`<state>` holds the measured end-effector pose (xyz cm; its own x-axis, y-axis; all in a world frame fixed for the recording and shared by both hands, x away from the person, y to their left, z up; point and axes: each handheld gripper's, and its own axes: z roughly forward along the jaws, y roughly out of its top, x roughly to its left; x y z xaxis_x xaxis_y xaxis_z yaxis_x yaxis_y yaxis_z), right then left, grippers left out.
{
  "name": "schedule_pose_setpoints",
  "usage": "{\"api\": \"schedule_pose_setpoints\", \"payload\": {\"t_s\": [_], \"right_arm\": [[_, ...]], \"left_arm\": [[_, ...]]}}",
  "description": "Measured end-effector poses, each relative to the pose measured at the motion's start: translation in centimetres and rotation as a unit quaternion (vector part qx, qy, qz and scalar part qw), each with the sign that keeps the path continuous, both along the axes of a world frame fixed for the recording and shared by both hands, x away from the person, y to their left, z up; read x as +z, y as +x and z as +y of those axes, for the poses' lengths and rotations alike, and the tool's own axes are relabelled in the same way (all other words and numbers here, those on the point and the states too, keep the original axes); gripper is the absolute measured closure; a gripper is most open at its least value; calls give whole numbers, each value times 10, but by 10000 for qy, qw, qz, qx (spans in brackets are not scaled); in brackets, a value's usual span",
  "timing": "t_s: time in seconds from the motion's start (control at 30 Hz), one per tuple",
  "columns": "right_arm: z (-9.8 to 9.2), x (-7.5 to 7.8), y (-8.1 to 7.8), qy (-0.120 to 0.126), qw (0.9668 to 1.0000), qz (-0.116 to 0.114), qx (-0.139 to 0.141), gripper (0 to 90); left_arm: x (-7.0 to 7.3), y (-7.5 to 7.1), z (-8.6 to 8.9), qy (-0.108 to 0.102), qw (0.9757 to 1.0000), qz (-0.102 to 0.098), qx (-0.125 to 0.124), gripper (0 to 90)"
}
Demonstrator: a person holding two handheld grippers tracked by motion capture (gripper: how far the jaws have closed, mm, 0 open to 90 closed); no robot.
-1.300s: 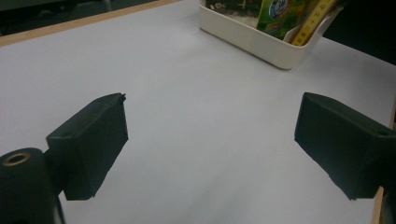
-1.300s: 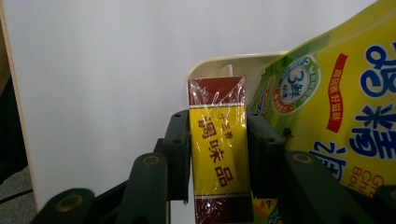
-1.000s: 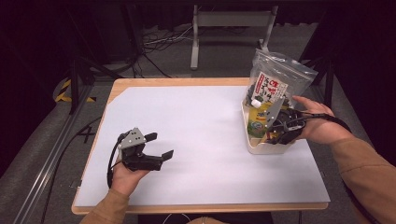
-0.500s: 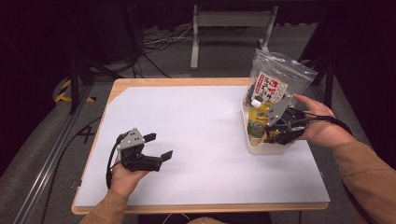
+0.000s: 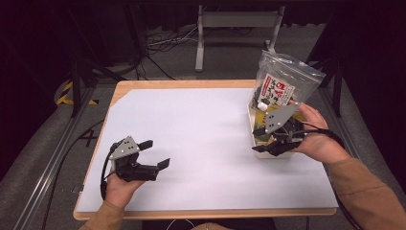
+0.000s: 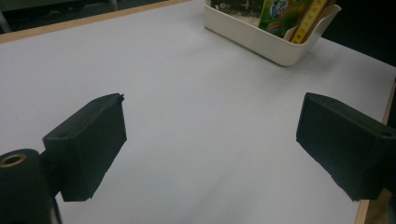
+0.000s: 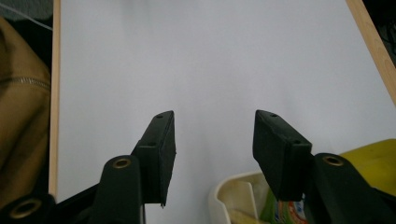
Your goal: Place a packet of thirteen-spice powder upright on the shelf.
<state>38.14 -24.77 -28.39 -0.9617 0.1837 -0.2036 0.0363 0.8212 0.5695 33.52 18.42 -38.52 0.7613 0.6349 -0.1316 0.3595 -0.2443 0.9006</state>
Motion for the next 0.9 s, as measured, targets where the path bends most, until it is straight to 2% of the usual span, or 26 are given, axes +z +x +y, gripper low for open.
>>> {"api": "schedule_pose_setpoints", "payload": {"t_s": [0.1, 0.23, 0.33, 0.47, 0.63, 0.8, 0.9], "right_arm": [[1, -4, -7, 294, 9995, -51, -93, 483], [1, -8, -16, 634, 9978, -90, -163, 433], [0, -11, -23, 742, 9968, -193, -240, 428], [-2, -16, -36, 1022, 9936, -284, -394, 431], [-3, -24, -44, 1085, 9920, -384, -518, 426], [-4, -35, -49, 1310, 9874, -360, -809, 431], [-5, -49, -51, 1415, 9844, -316, -996, 436]], "left_arm": [[0, -3, 4, 9, 10000, -21, 14, 88], [-1, -7, 7, -6, 10000, -11, 43, 88], [-1, -9, 11, -1, 10000, -20, 53, 87], [-2, -13, 16, -37, 9999, -28, 96, 87], [-3, -15, 19, -61, 9999, 6, 122, 85], [-4, -19, 21, -65, 9999, 23, 95, 80], [-4, -19, 21, -71, 9999, 20, 92, 80]]}}
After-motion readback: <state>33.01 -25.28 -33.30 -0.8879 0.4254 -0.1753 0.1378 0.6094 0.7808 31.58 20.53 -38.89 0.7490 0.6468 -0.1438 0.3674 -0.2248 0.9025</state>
